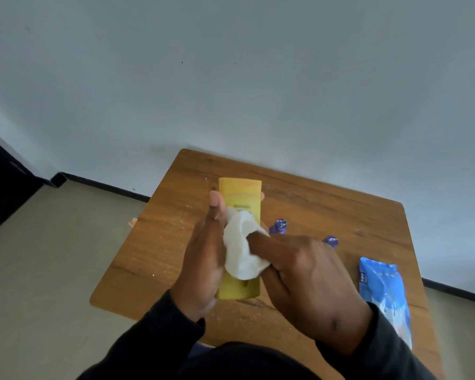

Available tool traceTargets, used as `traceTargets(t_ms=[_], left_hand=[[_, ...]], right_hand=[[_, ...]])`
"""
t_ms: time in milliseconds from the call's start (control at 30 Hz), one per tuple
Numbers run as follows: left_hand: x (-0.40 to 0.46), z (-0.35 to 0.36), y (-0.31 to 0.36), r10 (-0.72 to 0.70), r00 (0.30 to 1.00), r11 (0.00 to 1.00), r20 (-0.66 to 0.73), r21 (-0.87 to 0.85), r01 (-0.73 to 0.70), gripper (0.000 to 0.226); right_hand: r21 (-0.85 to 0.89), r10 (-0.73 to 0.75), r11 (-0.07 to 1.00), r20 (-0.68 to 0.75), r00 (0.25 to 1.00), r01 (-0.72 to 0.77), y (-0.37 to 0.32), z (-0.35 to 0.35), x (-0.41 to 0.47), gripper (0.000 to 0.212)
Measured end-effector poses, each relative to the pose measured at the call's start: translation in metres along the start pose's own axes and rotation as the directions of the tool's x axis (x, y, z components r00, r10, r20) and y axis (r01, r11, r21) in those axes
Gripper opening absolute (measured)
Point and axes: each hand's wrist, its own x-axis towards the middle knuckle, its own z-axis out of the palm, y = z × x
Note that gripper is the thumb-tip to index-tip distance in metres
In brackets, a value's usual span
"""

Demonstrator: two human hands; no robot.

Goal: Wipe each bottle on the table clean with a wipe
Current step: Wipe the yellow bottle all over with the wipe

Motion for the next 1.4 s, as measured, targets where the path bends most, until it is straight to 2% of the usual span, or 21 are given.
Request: traceTargets(t_ms=[100,200,267,333,467,600,700,800,967,1067,1133,1167,1200,1267,1333,1400], left_hand=[[-0.003,-0.004,-0.001,0.011,0.999,1.000,0.039,0.024,-0.012,0.090],[-0.007,-0.008,0.004,0.067,0.998,0.985,0.020,0.158,-0.070,0.049],[-0.006,-0.013,0.007,0.140,0.990,0.951,0.011,0.278,-0.138,0.027],[-0.004,-0.018,0.009,0.197,0.980,0.902,0.012,0.390,-0.186,0.024],[-0.003,-0.022,0.008,0.345,0.938,0.792,-0.021,0.542,-0.279,0.022],[-0.004,-0.022,0.006,0.417,0.905,0.725,0.081,0.572,-0.385,0.016],[-0.006,-0.021,0.004,0.423,0.894,0.699,0.148,0.575,-0.426,0.030],[-0.006,-0.024,-0.001,0.447,0.874,0.643,0.192,0.610,-0.463,0.020],[-0.009,-0.021,0.004,0.495,0.842,0.572,0.214,0.649,-0.501,0.021],[-0.009,-0.018,-0.005,0.505,0.835,0.516,0.221,0.698,-0.496,0.027],[-0.006,-0.021,-0.010,0.541,0.809,0.483,0.229,0.703,-0.522,0.018],[-0.006,-0.024,-0.011,0.527,0.820,0.496,0.223,0.703,-0.509,0.008],[-0.008,-0.025,-0.009,0.510,0.835,0.522,0.206,0.698,-0.490,0.007],[-0.010,-0.026,-0.003,0.498,0.854,0.569,0.151,0.686,-0.454,0.024],[-0.012,-0.026,-0.001,0.496,0.849,0.551,0.182,0.690,-0.470,0.030],[-0.013,-0.025,-0.004,0.481,0.853,0.547,0.202,0.692,-0.471,0.021]], right_hand=[[-0.027,0.078,0.996,-0.072,0.994,-0.080,0.007,-0.004,0.002,0.012],[-0.045,0.143,0.987,-0.179,0.973,-0.153,0.022,-0.014,0.002,0.012],[0.174,0.173,0.975,-0.209,0.962,-0.138,0.028,-0.018,-0.003,0.025],[0.391,0.191,0.915,-0.213,0.958,-0.095,0.027,-0.022,-0.010,0.027],[0.497,0.117,0.867,-0.153,0.981,-0.026,0.012,-0.020,-0.018,0.032],[0.408,0.059,0.913,-0.077,0.995,-0.023,0.003,-0.015,-0.021,0.032],[0.337,0.066,0.941,-0.070,0.995,-0.039,0.000,-0.014,-0.019,0.031],[0.316,0.103,0.946,-0.059,0.993,-0.079,0.003,-0.013,-0.018,0.026],[0.245,0.072,0.967,-0.015,0.997,-0.066,-0.002,-0.017,-0.021,0.028],[0.295,0.014,0.955,0.025,1.000,-0.020,-0.012,-0.016,-0.018,0.024],[0.260,0.018,0.965,0.003,1.000,-0.018,-0.014,-0.014,-0.014,0.023],[0.225,0.042,0.974,-0.019,0.999,-0.037,-0.012,-0.013,-0.013,0.022],[0.193,0.074,0.979,-0.040,0.996,-0.065,-0.009,-0.013,-0.013,0.024],[0.152,0.115,0.983,-0.058,0.992,-0.106,-0.004,-0.015,-0.015,0.030],[0.164,0.100,0.982,-0.039,0.994,-0.092,-0.005,-0.015,-0.019,0.031],[0.218,0.049,0.975,-0.010,0.999,-0.045,-0.014,-0.013,-0.020,0.027]])
